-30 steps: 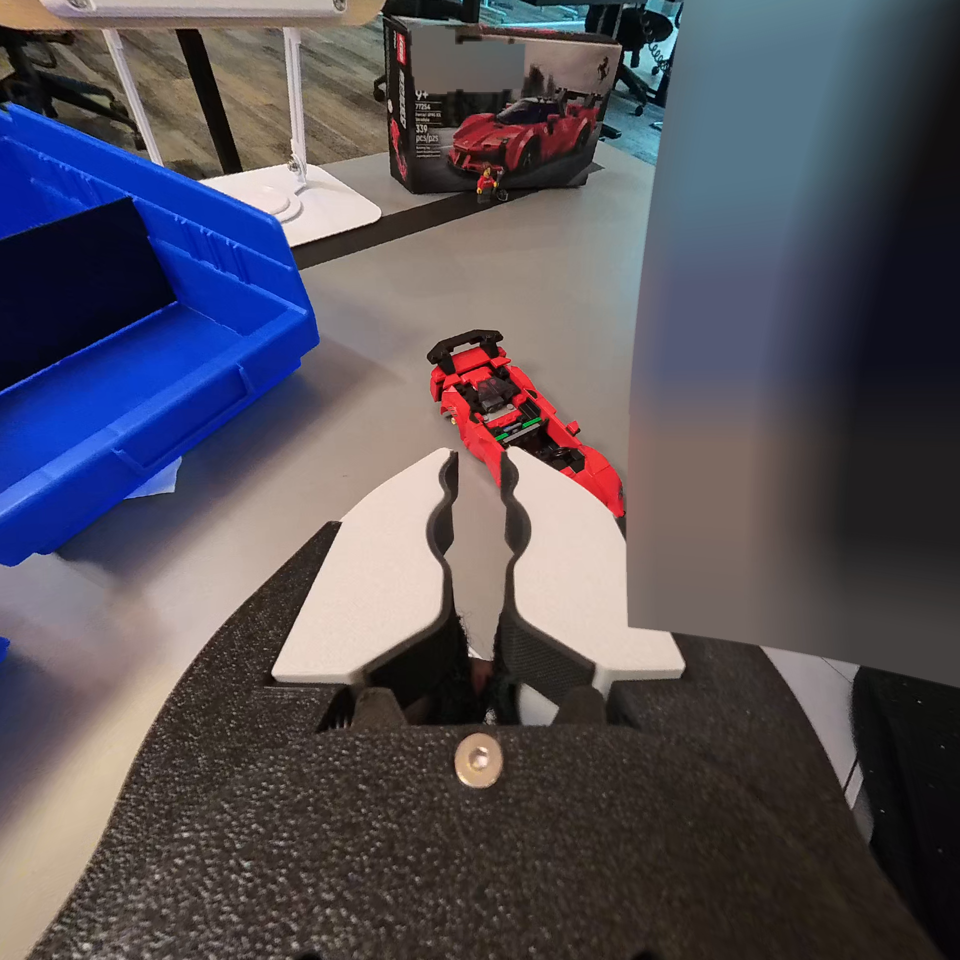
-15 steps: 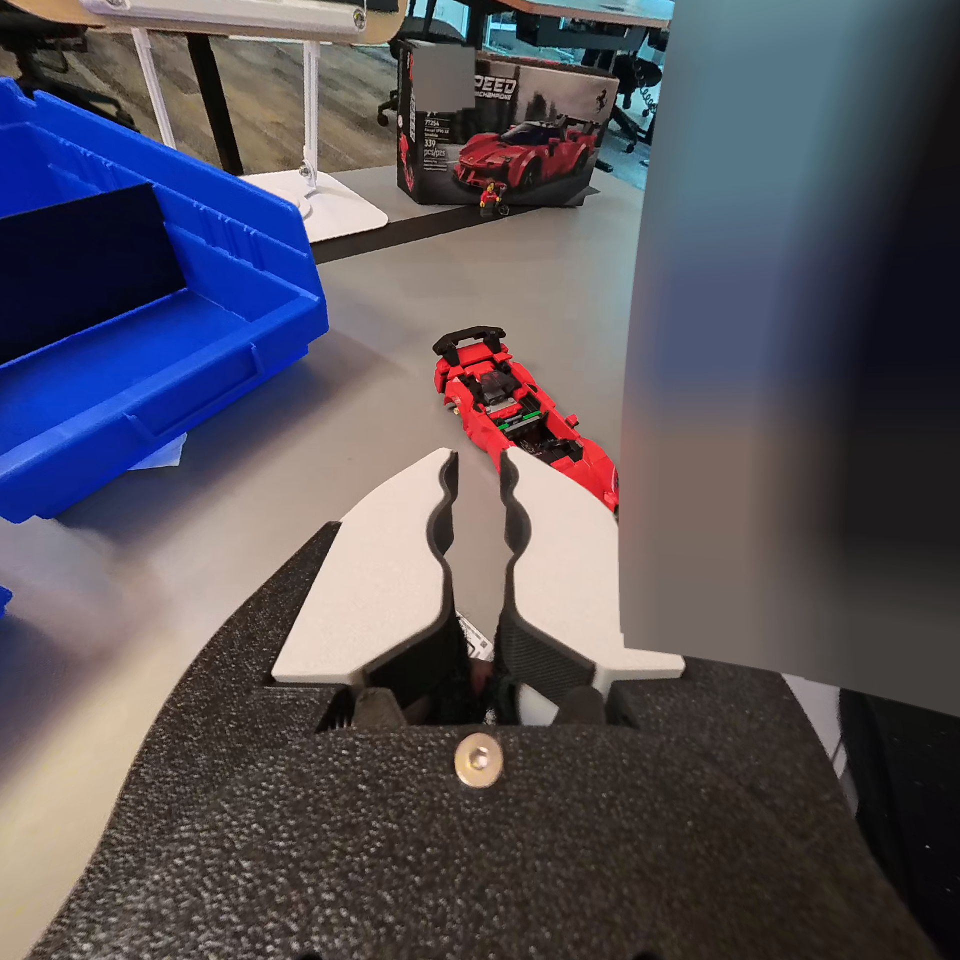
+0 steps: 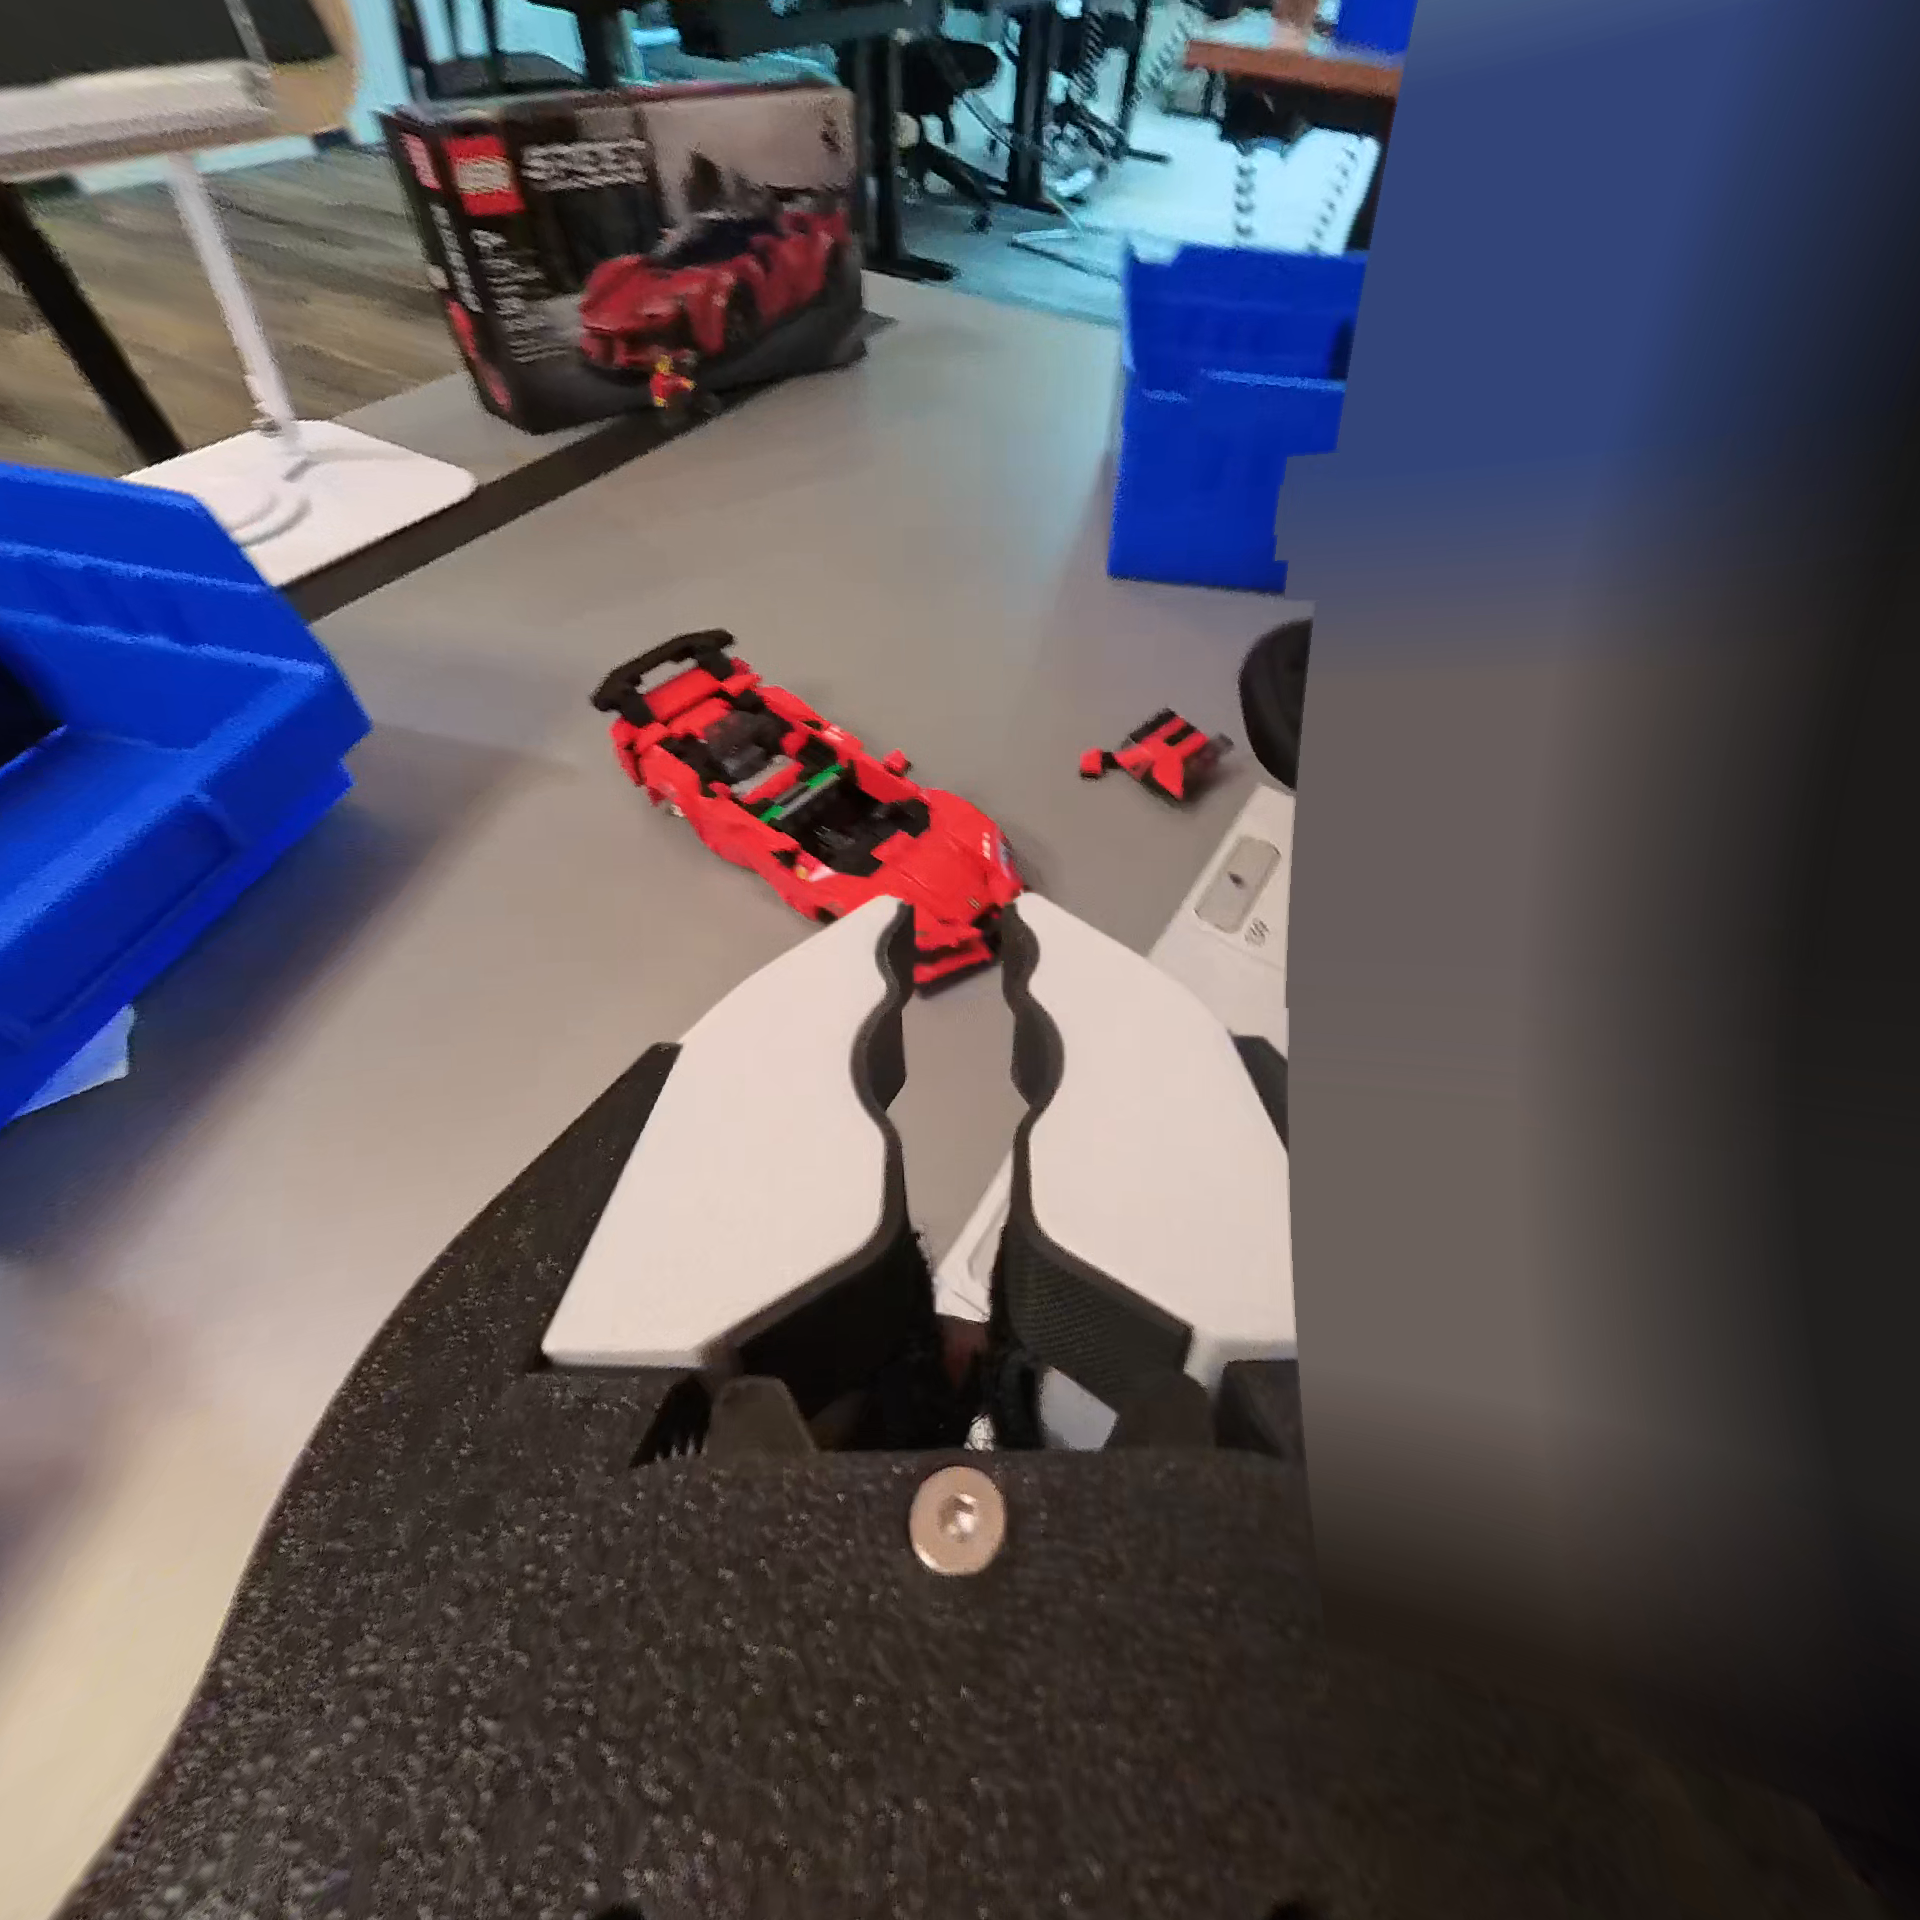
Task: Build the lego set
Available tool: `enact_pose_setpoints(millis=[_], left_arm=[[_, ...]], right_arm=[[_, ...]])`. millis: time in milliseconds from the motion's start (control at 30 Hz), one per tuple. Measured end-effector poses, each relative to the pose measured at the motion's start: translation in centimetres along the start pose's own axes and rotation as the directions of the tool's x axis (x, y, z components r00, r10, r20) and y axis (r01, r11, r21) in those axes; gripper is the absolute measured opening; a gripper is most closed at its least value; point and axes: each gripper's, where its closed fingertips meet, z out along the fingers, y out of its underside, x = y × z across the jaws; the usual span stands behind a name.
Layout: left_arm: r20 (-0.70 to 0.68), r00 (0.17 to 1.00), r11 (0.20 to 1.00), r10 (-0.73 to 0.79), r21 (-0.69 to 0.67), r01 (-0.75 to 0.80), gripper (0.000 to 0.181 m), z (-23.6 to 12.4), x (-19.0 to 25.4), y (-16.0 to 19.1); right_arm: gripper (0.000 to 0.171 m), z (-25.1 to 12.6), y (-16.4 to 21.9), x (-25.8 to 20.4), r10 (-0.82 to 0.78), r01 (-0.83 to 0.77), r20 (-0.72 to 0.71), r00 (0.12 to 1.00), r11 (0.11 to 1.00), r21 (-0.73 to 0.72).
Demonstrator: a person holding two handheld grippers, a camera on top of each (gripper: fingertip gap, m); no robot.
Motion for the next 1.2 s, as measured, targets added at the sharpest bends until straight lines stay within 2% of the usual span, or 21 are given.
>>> enact_pose_setpoints(millis=[67, 133, 267, 433, 567, 733, 1200], left_arm=[[-0.065, 0.996, 0.997, 0.064, -0.04, -0.066, 0.016, 0.0, 1.8, 1.1], [-0.126, 0.984, 0.986, 0.129, -0.087, -0.14, 0.016, -0.3, 3.4, 2.3], [-0.252, 0.951, 0.974, 0.176, -0.094, -0.205, 0.015, -0.5, 6.8, 4.1], [-0.399, 0.892, 0.947, 0.211, -0.141, -0.287, 0.015, 0.3, 10.9, 6.8], [-0.457, 0.867, 0.937, 0.201, -0.169, -0.307, 0.015, 1.5, 12.3, 8.3], [-0.469, 0.865, 0.943, 0.179, -0.169, -0.287, 0.015, 2.3, 12.6, 8.9], [-0.48, 0.862, 0.956, 0.162, -0.141, -0.258, 0.015, 2.7, 12.6, 8.8]], right_arm=[[0.008, 0.6, -2.3, -2.4, -0.011, 0.011, -0.019, 1.0, 1.0, 0.004], [0.008, 2.2, -4.7, -5.7, -0.016, 0.015, 0.028, 0.999, 0.999, 0.036], [0.008, 7.8, -7.5, -11.5, -0.028, 0.024, 0.114, 0.993, 0.999, 0.04], [0.008, 15.2, -7.6, -15.8, -0.021, 0.025, 0.154, 0.988, 1.0, -0.019], [0.008, 18.8, -6.1, -15.6, -0.054, 0.065, 0.105, 0.993, 0.993, -0.103], [0.008, 20.3, -5.5, -15.2, -0.068, 0.081, 0.109, 0.992, 0.989, -0.123], [0.008, 21.3, -5.2, -15.2, -0.093, 0.12, 0.136, 0.986, 0.971, -0.207]])
